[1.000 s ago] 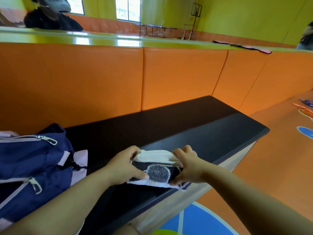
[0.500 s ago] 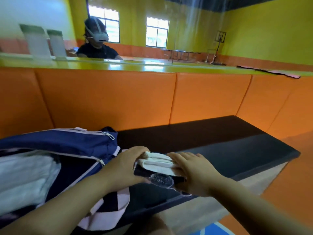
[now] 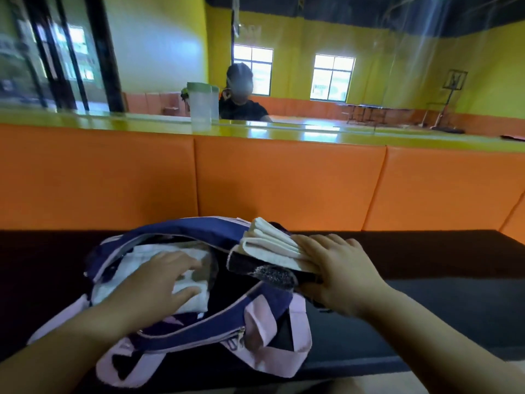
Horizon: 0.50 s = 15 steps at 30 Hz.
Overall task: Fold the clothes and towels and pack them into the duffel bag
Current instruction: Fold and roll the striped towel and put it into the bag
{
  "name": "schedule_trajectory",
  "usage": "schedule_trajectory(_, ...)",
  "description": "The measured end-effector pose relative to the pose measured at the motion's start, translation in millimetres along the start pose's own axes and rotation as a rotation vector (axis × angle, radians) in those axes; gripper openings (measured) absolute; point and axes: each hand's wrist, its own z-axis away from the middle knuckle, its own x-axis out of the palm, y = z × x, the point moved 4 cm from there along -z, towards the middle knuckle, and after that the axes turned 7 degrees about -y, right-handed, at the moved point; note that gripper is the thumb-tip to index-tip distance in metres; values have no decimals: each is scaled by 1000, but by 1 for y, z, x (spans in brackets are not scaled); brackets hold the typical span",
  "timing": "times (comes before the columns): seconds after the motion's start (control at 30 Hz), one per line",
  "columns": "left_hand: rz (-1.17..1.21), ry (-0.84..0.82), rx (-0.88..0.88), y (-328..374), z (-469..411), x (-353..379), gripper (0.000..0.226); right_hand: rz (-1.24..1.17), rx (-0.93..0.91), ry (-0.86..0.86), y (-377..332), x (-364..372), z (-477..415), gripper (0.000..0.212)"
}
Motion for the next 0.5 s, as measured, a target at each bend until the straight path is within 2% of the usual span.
schedule_trajectory(0.13, -63, -164, -141, -53, 12, 4, 52, -241, -45, 3, -26, 12, -29, 75)
schedule_trajectory(0.23, -31, -183, -200, -77, 18, -2, 52, -372, -96, -13, -42, 23, -50, 75)
schedule_trajectory(0.37, 8, -85, -248, -87, 15, -20, 49, -353, -225, -73, -62, 36, -73, 67)
schedule_trajectory(0.5, 6, -100, -260, -93, 9, -35, 67, -260, -371, -87, -84, 50, -85, 60)
